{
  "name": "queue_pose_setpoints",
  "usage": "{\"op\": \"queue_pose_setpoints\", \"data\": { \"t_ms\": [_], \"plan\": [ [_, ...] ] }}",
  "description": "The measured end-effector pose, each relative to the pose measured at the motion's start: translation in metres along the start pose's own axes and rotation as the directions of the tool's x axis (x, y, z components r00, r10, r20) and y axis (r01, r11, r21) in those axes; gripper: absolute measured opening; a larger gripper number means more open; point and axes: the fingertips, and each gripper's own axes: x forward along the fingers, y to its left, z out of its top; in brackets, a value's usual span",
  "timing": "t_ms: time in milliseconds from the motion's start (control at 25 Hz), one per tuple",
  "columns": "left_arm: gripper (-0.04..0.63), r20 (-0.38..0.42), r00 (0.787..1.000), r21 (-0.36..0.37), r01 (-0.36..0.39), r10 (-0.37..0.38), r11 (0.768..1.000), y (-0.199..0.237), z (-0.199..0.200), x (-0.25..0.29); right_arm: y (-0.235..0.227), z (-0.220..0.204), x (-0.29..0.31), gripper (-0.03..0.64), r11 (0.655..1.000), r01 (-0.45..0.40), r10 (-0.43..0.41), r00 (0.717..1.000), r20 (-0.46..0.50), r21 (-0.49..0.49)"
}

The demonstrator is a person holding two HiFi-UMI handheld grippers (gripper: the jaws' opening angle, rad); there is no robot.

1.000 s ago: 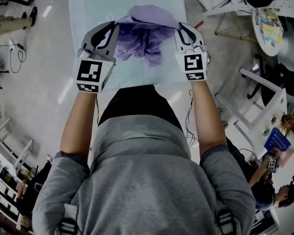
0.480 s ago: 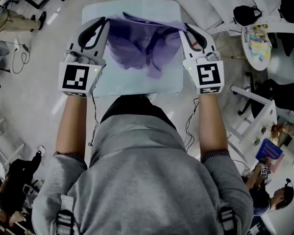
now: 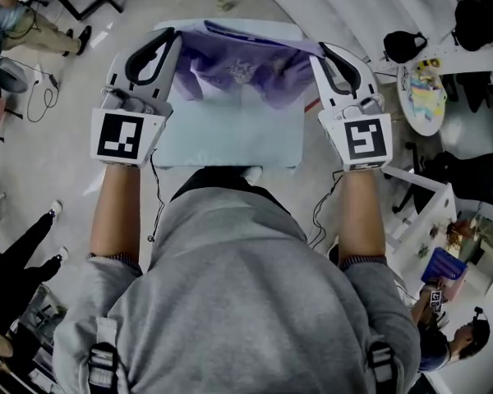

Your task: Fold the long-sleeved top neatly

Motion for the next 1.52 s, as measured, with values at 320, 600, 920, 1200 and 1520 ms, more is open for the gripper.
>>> {"op": "queue_pose_setpoints", "data": {
  "t_ms": [320,600,920,1200,1520],
  "plan": [
    [0.041,0.032,0.999,0.016,-0.040,0.040,0.999,-0.002,0.034,-0.027,0.002,0.042,-0.018,0.057,1.000,-0.023,0.024,0.998,0.057,-0.018],
    [0.043,0.048,0.995,0.023,-0.083,0.082,0.996,-0.010,0.061,-0.058,0.016,0.069,-0.046,0.057,0.998,-0.050,0.053,0.993,0.103,-0.027],
    [0.043,0.065,0.991,0.009,-0.122,0.121,0.992,-0.027,0.085,-0.114,0.054,0.098,-0.087,0.057,0.995,-0.093,0.097,0.984,0.147,-0.034],
    [0.043,-0.003,0.995,0.031,-0.100,0.100,0.995,-0.042,0.070,-0.129,0.073,0.078,-0.099,0.060,0.988,-0.152,0.154,0.985,0.080,-0.026],
    [0.043,-0.165,0.985,-0.031,-0.056,0.050,0.998,-0.022,-0.030,-0.084,0.080,-0.009,-0.028,0.061,0.971,-0.237,0.241,0.961,-0.138,0.039]
  ]
}}
